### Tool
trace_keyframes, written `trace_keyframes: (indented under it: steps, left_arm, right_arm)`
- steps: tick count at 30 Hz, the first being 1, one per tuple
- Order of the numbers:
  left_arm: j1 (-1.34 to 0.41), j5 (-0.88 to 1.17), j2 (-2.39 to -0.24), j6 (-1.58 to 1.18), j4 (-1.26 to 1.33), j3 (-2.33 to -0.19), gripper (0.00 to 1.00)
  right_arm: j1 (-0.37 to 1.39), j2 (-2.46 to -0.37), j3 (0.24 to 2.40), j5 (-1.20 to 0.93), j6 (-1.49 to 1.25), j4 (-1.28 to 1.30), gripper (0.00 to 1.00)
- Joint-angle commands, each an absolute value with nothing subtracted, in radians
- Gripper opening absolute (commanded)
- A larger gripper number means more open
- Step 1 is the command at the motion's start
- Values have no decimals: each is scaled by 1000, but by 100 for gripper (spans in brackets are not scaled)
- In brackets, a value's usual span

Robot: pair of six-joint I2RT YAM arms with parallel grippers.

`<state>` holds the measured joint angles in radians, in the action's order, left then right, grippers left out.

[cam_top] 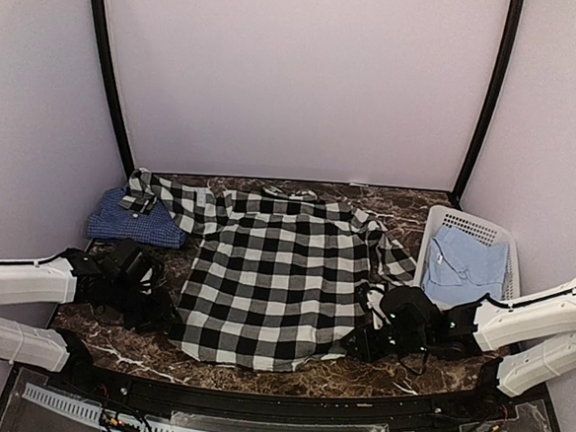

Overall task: Fold and stack the long sleeve shirts
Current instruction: Flatten out the crumpled shirt at the center of the board.

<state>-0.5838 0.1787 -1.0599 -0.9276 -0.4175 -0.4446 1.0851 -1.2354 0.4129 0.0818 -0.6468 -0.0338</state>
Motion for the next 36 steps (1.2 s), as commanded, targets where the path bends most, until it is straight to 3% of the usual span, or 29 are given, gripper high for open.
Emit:
trace_keyframes:
  steps: [1,3,6,7,9,17,25,29,31,36]
  left_arm:
    - [-631,181,-1082,-975,-412,-424,49]
    - [-644,185,-1101,-982,-387,-425,44]
    - [-655,202,-1122,-977,-364,-442,17]
    - [-658,207,-1124,-965,-362,-463,7]
    - [-659,204,-1119,-938,-377,-511,0]
    - [-619,153,-1162,-788,-477,-791,0]
    - [-417,202,-1415,-665,-376,-964,0]
    - [-371,275,-1549,-669,-297,-989,0]
    - [-370,295,-1579,-669,-286,-998,0]
    - [-370,307,-1584,-669,-271,-979,0]
  right_arm:
    - [1095,-1229,396,50,-644,-70,30]
    - [1095,-1230,407,30,-646,-54,17]
    - [1093,-1212,469,15,-647,17,0]
    - [1091,-1208,499,8,-644,65,0]
    - [1064,-1217,579,-32,-639,135,0]
    - [834,-1308,848,-277,-592,324,0]
    - [598,-1614,960,-373,-556,207,0]
    - [567,-1731,997,-420,-567,150,0]
    - [572,-1733,985,-439,-580,119,6]
    - [605,-1645,942,-319,-566,136,34]
